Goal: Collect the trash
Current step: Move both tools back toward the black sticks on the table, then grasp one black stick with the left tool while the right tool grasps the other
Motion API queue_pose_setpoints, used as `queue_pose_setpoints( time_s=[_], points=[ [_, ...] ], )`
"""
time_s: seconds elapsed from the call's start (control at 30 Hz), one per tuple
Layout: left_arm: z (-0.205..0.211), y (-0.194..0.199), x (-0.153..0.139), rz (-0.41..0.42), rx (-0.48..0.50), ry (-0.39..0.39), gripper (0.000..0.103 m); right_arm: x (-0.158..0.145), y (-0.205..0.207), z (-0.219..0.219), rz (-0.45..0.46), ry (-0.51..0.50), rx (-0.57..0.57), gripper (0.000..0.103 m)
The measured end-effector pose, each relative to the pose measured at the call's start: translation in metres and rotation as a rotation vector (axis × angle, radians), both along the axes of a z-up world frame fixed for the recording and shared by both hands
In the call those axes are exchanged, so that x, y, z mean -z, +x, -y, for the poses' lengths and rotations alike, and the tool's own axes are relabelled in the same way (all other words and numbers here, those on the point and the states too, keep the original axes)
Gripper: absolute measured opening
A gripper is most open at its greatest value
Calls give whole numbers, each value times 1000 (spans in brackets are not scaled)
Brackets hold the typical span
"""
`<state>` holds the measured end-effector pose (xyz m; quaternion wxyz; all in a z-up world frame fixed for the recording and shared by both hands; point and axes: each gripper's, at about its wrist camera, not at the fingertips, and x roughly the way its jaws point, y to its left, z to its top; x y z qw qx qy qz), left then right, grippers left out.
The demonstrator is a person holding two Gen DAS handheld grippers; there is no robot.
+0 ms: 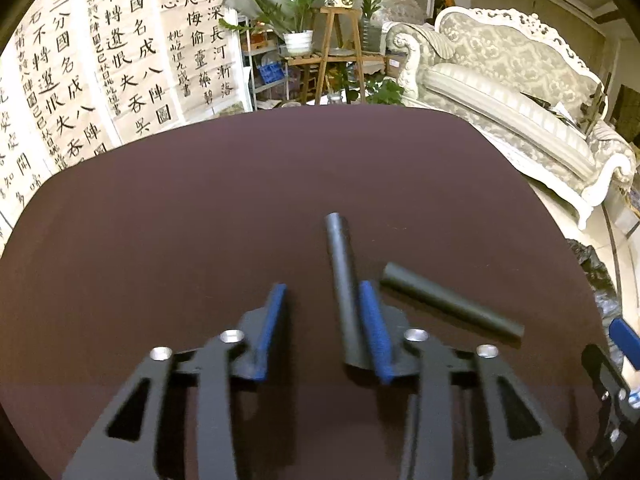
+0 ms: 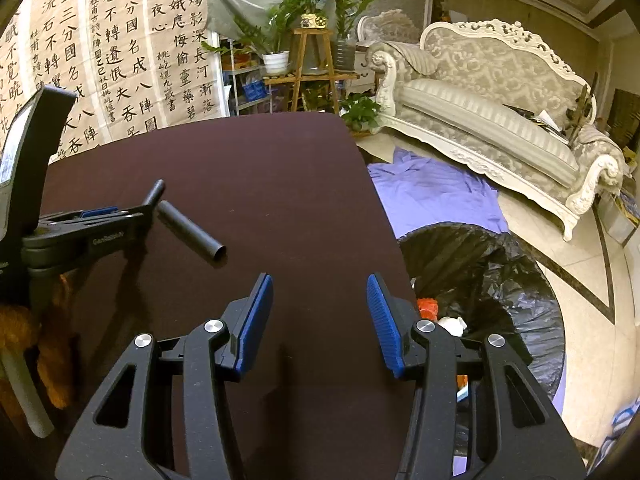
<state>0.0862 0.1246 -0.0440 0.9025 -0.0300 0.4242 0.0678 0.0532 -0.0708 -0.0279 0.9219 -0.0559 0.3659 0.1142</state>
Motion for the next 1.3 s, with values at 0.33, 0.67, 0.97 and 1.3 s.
queue_pose_setpoints(
  time_s=[0.33, 0.67, 0.97, 1.3],
  points=[
    [-16, -18, -1, 5, 30, 2, 14, 0, 4, -26, -10, -2, -60, 48],
    [-41, -36, -2, 5, -3, -4, 14, 3, 17, -65, -50, -11, -148, 49],
    [-52, -38, -2, 9, -26, -23, 14, 5, 32, -102, -54, -58, -201, 55],
    [-54, -39, 0, 16, -31, -40, 14, 11, 54, -121, -105, -67, -209, 53]
  ],
)
